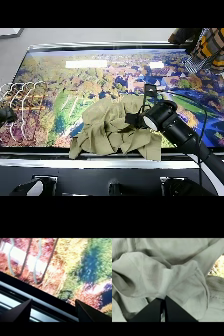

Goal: Fold the clothes and pants, and hang the long-sleeved shirts on hangers.

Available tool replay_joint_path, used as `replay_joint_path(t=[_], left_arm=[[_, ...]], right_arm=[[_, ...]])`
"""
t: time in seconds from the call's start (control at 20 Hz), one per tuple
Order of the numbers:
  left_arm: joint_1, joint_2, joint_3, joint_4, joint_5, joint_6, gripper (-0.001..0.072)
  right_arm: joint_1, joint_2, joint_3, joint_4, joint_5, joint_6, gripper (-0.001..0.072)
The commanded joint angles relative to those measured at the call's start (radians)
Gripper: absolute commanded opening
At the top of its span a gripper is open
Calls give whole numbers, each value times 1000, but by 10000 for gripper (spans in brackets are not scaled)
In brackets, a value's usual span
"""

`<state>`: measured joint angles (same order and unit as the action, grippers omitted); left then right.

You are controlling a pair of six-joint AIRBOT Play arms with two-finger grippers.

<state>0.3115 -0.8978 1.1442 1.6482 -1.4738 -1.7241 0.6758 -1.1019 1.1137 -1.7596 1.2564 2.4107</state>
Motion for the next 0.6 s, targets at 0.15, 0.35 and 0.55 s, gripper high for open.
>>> replay_joint_path(t=[0.15, 0.35, 0.55], left_arm=[[297, -101, -127, -277, 195, 436, 638], [316, -241, -163, -299, 226, 626, 638], [307, -333, -167, -298, 244, 649, 631]], right_arm=[[1, 1, 0, 5, 0, -10, 40], [1, 1, 0, 5, 5, -21, 40], [1, 1, 0, 4, 48, -29, 41]])
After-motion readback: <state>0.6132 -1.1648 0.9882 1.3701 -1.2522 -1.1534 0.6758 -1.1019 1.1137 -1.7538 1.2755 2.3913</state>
